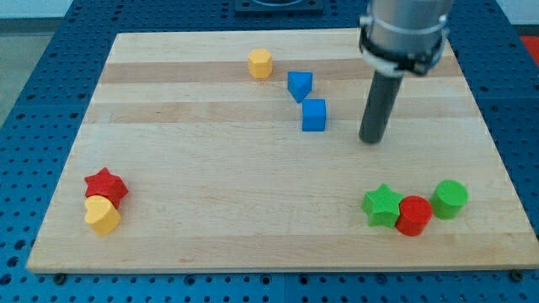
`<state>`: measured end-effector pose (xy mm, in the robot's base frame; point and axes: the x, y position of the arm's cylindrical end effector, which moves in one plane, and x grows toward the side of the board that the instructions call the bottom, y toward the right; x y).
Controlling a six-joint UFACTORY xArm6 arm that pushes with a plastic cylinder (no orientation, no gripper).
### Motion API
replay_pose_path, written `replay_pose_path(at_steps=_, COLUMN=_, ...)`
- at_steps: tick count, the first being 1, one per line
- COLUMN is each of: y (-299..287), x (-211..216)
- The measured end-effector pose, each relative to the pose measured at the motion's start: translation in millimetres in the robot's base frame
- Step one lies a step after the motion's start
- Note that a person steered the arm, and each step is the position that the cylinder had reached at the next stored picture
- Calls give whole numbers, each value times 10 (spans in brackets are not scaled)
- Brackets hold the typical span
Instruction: Push the yellow hexagon into the blue triangle
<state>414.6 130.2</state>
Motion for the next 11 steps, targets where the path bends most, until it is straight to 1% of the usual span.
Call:
replay_pose_path(at_steps=1, y=-81, x=-806)
replay_pose_path(at_steps=2, y=-498, x=-1623)
replay_pose_path(at_steps=3, y=-1087, x=-1978)
replay_pose_path(at_steps=4, y=-1201, x=-1971)
replay_pose_path(at_steps=5, y=-1693, x=-1971)
replay_pose_path(at_steps=6, y=-1894, x=-1950)
replay_pose_path(at_steps=7, y=-2105, x=-1801)
replay_pose_path(at_steps=8, y=-2107, x=-1739)
replay_pose_path(at_steps=9, y=-1839, x=-1464)
replay_pose_path(at_steps=10, y=-1469, x=-1241)
replay_pose_path(at_steps=11, y=-1218, x=-1065)
